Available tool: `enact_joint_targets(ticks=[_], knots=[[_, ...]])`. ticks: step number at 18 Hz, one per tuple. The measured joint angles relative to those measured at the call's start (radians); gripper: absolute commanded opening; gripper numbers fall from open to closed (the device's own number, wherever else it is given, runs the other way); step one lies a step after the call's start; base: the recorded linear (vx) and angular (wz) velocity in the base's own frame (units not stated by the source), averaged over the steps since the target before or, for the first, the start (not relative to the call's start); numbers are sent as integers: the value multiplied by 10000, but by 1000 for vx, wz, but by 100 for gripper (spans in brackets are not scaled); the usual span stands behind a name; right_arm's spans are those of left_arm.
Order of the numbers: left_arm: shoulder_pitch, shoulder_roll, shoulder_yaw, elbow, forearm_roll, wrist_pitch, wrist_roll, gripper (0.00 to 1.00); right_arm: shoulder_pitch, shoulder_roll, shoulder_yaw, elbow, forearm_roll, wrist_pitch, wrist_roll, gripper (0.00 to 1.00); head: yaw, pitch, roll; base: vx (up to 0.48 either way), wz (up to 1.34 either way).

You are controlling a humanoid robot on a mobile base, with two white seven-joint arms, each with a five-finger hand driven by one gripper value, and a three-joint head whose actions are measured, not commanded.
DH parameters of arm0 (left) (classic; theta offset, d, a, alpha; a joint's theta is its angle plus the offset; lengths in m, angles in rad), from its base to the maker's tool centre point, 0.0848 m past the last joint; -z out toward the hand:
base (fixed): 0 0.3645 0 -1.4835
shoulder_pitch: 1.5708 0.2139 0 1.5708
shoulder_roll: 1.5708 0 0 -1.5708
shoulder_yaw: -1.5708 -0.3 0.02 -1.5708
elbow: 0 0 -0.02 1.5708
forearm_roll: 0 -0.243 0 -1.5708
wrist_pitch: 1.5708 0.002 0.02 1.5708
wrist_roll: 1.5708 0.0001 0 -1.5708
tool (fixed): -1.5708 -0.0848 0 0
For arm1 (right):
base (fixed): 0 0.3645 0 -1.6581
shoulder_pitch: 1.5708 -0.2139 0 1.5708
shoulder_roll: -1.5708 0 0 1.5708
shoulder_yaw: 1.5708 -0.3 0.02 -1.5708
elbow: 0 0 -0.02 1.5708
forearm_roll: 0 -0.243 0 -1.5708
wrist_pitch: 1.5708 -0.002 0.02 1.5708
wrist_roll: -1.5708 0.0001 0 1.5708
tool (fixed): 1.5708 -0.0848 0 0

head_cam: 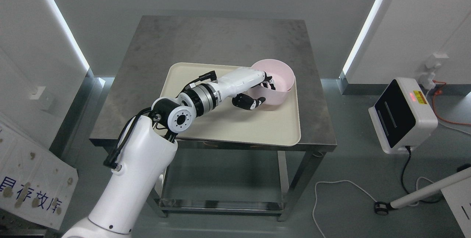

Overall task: Stack pink IKEA bowls on left shelf middle
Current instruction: 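Lift the stacked bowls off the tray with the left hand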

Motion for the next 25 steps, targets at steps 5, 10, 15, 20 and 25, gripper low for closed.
enact_joint_targets(ticks=[5,10,15,20,25], knots=[[257,0,1139,-420,157,-943,-208,2,0,0,0,0,-1,36,0,100,0,0,0,0,0],[850,0,2302,-1188,568,-2231,-738,2,0,0,0,0,-2,2,0,100,0,0,0,0,0],[1482,-1,3392,-1901,1093,-3732,-1256,2,1,0,0,0,-2,-14,0,100,0,0,0,0,0],[2009,-1,4305,-2378,1607,-4818,-1637,3,0,0,0,0,-2,-18,0,100,0,0,0,0,0],[2280,-1,4963,-2655,2023,-5348,-1823,3,0,0,0,0,-2,-19,0,100,0,0,0,0,0]])
